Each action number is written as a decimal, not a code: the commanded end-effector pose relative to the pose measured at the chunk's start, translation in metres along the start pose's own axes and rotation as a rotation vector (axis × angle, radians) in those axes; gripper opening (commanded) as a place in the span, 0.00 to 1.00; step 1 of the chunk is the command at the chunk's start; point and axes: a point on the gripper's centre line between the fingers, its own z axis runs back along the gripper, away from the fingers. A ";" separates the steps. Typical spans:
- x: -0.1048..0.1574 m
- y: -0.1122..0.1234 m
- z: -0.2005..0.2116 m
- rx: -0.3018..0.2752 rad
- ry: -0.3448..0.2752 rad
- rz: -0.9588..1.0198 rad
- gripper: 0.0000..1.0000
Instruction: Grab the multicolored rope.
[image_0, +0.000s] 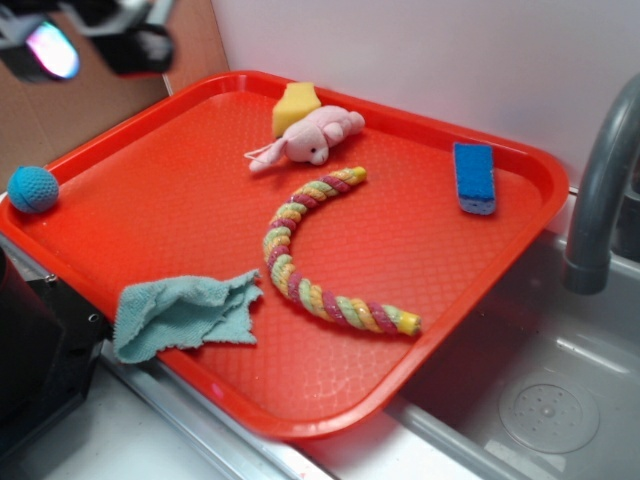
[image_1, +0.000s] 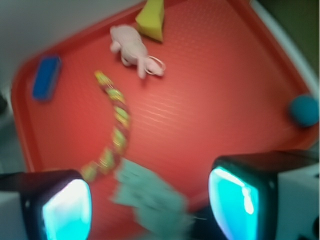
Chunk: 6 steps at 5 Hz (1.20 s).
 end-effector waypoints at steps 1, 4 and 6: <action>0.024 -0.018 -0.062 0.038 0.101 0.277 1.00; 0.032 -0.019 -0.155 0.116 0.171 0.293 0.81; 0.039 -0.021 -0.132 0.083 0.190 0.216 0.00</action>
